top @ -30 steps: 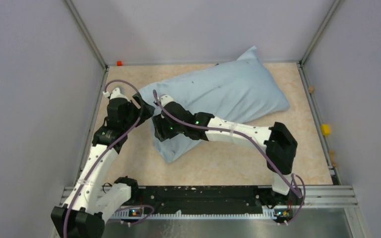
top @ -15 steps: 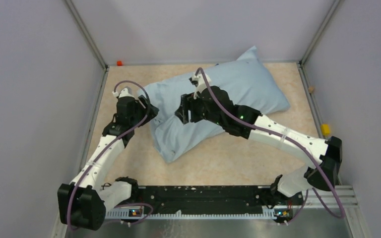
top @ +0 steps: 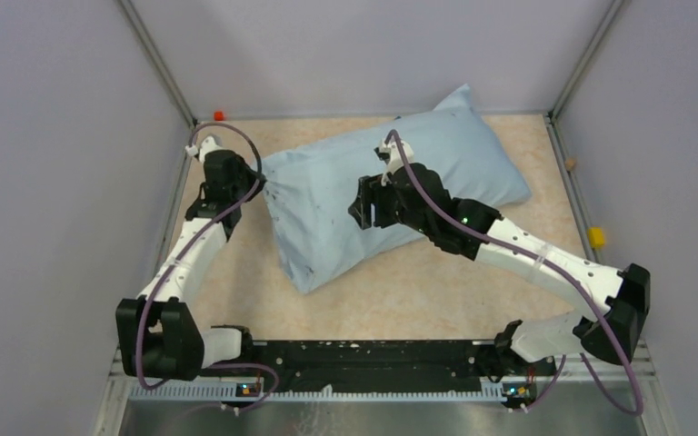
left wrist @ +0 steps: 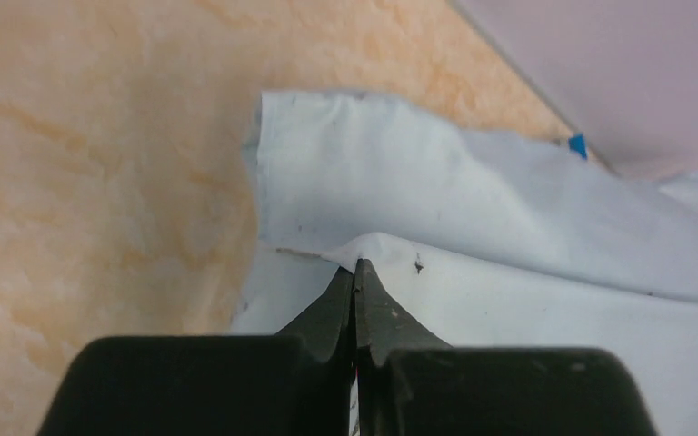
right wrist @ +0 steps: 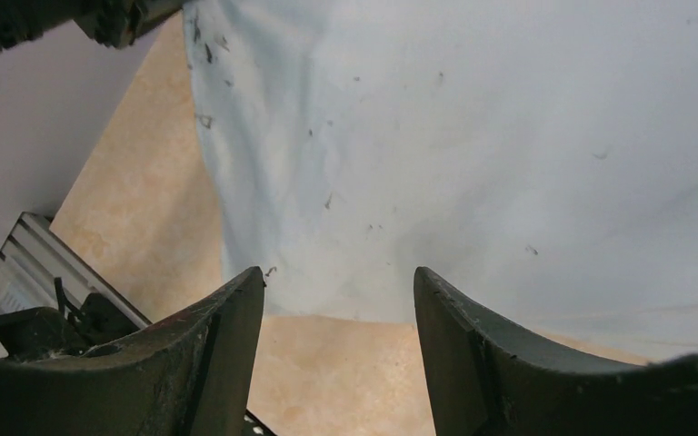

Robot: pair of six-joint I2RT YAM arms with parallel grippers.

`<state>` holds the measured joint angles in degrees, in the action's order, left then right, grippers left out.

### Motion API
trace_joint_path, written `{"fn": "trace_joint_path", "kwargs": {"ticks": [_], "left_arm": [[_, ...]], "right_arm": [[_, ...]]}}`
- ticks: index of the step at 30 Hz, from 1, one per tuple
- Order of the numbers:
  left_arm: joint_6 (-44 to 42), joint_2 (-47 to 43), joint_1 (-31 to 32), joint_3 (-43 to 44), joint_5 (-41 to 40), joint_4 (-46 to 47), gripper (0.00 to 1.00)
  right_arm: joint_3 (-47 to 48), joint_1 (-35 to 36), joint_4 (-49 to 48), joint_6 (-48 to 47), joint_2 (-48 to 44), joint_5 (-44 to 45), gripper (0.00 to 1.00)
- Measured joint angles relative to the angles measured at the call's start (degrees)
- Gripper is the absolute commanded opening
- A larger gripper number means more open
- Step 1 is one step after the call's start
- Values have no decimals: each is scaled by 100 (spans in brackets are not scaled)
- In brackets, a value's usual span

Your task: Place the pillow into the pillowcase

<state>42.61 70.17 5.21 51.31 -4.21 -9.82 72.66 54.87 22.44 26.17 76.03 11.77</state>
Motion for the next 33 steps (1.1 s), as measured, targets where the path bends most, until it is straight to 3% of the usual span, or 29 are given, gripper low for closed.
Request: {"fn": "trace_joint_path", "kwargs": {"ticks": [10, 11, 13, 17, 18, 19, 28, 33], "left_arm": [[-267, 1405, -846, 728, 310, 463, 0], [-332, 1593, -868, 807, 361, 437, 4], [-463, 1917, -887, 1027, 479, 321, 19], [-800, 2162, -887, 1502, 503, -79, 71], [-879, 2144, -890, 1624, 446, -170, 88], [-951, 2111, -894, 1738, 385, -223, 97], [-1493, 1058, -826, 2267, 566, -549, 99], [-1628, 245, -203, 2170, 955, -787, 99]], "right_arm": [[-444, -142, 50, 52, -98, 83, 61], [-444, -142, 79, 59, -98, 83, 62], [-444, -142, 74, 68, -103, 83, 65], [-444, -142, 118, 92, -146, 101, 69], [-444, -142, 133, 92, -184, 116, 69], [-444, -142, 142, 92, -219, 138, 70], [-439, -144, 229, 94, -614, 551, 73], [-439, -144, 173, 94, -778, 820, 73]]}}
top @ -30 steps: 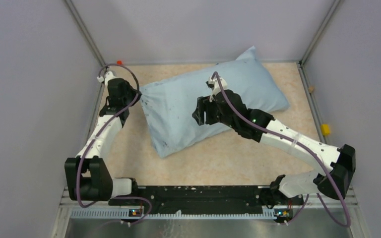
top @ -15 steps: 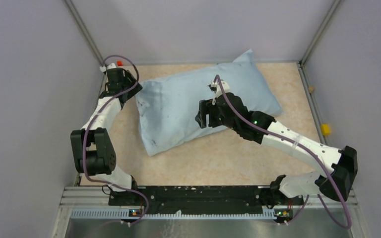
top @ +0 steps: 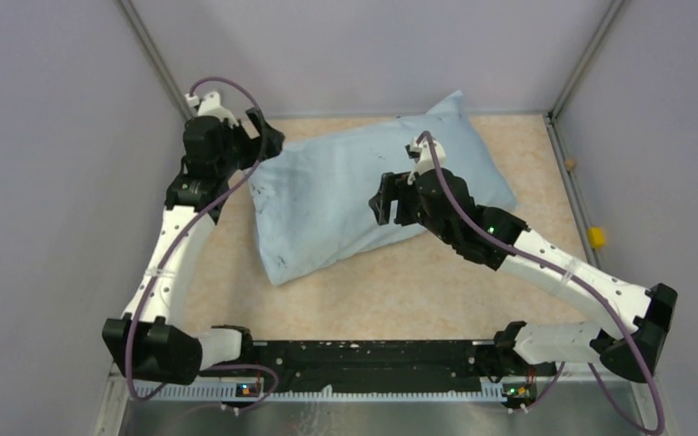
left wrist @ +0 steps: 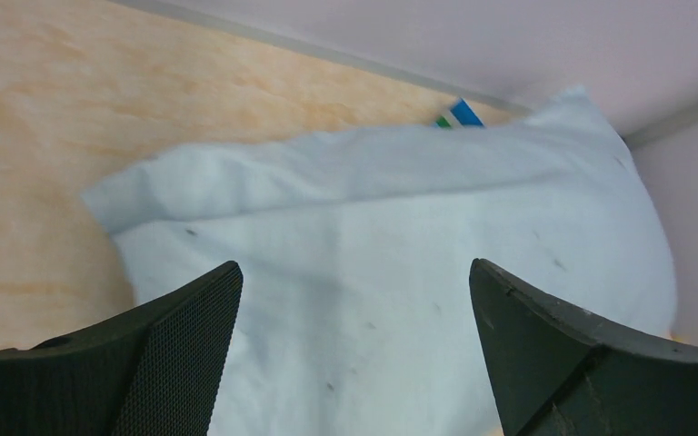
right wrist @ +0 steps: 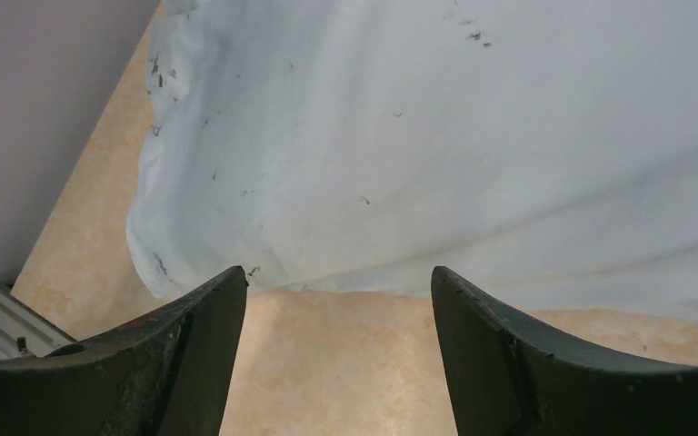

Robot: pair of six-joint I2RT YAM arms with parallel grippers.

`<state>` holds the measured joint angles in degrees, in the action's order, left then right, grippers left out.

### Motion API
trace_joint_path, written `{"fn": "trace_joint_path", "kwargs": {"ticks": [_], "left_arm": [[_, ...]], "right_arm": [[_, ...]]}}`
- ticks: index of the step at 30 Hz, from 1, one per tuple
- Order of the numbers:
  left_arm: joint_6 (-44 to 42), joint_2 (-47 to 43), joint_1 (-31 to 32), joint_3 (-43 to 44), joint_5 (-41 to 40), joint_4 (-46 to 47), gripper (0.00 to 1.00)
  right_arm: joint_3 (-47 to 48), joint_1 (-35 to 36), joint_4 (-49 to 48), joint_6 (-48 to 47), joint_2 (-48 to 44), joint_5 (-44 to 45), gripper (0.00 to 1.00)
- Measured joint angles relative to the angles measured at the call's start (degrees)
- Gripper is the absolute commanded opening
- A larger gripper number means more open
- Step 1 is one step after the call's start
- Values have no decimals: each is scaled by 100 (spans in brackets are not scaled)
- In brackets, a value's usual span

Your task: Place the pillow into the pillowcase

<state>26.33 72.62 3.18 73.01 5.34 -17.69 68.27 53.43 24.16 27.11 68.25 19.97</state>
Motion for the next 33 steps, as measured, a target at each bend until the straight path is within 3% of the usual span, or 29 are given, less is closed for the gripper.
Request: {"fn": "trace_joint_path", "kwargs": {"ticks": [7, 13, 21, 33], "left_arm": [[-35, -614, 1576, -619, 212, -402, 99], [-90, -949, 2240, -1460, 278, -514, 99], [-210, -1161, 2391, -2116, 258, -535, 99], [-297, -1478, 2393, -2350, 20, -525, 99]], "right_arm": [[-107, 0, -466, 4, -190, 164, 74], [-411, 0, -719, 26, -190, 205, 75], [-411, 0, -929, 153, -11, 168, 75], [-411, 0, -953, 197, 120, 114, 75]]}}
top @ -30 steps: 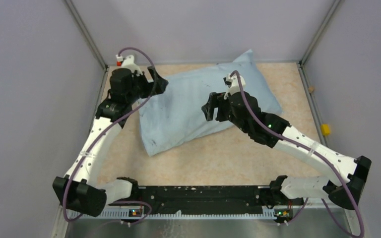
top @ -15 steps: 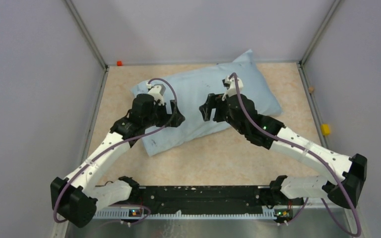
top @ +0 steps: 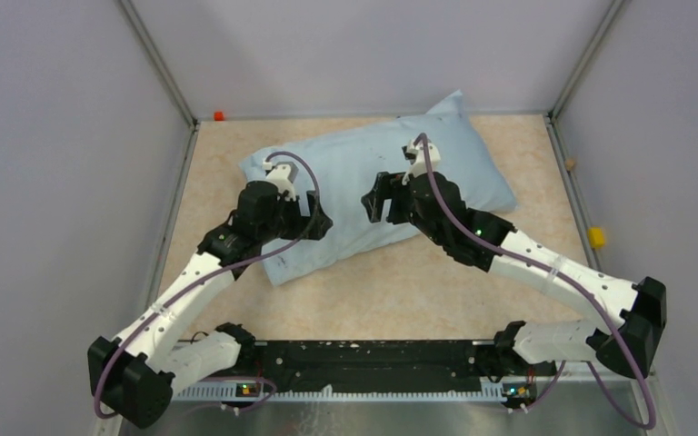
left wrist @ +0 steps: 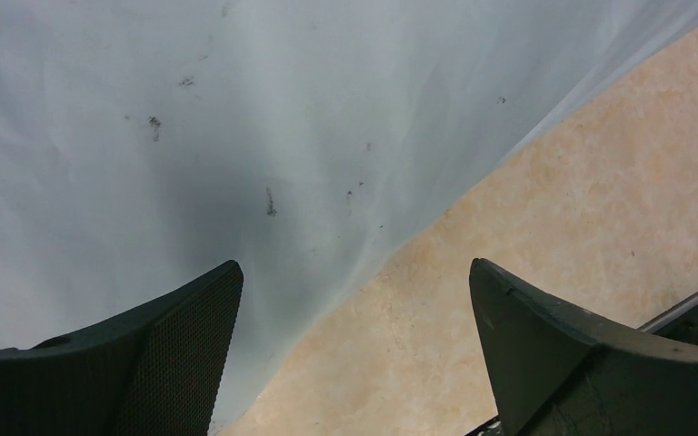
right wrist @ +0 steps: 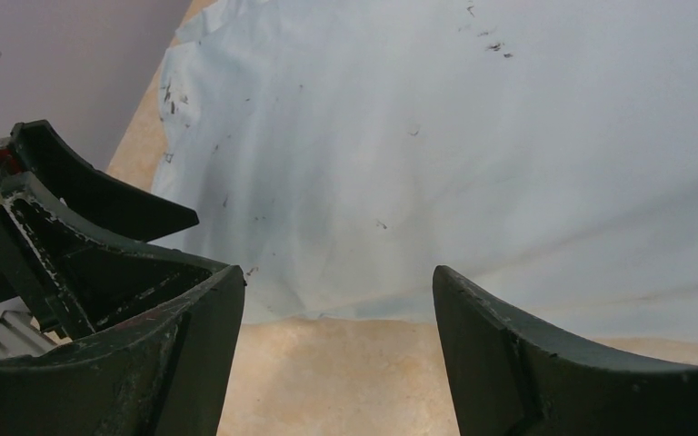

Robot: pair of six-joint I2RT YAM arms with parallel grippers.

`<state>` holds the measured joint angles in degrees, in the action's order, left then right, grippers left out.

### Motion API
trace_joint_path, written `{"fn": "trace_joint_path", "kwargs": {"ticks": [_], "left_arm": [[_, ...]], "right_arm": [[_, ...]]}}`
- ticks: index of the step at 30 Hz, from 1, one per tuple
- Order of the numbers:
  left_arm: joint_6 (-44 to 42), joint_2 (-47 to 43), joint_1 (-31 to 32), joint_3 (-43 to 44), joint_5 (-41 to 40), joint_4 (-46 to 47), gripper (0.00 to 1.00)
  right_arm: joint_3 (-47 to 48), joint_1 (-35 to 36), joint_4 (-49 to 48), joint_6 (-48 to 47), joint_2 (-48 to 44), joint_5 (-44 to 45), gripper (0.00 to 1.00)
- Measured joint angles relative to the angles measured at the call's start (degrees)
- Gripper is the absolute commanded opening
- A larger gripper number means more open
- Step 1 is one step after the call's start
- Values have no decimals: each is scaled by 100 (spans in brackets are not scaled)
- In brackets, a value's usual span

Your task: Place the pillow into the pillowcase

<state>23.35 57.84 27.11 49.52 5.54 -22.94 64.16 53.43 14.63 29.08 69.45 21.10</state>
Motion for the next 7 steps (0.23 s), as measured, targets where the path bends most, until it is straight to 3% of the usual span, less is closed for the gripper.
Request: {"fn": "trace_joint_path", "kwargs": {"ticks": [7], "left_arm": [[-81, -79, 0, -94, -79, -11, 99]], "right_arm": [[0, 0, -7, 13, 35, -44, 75]]}}
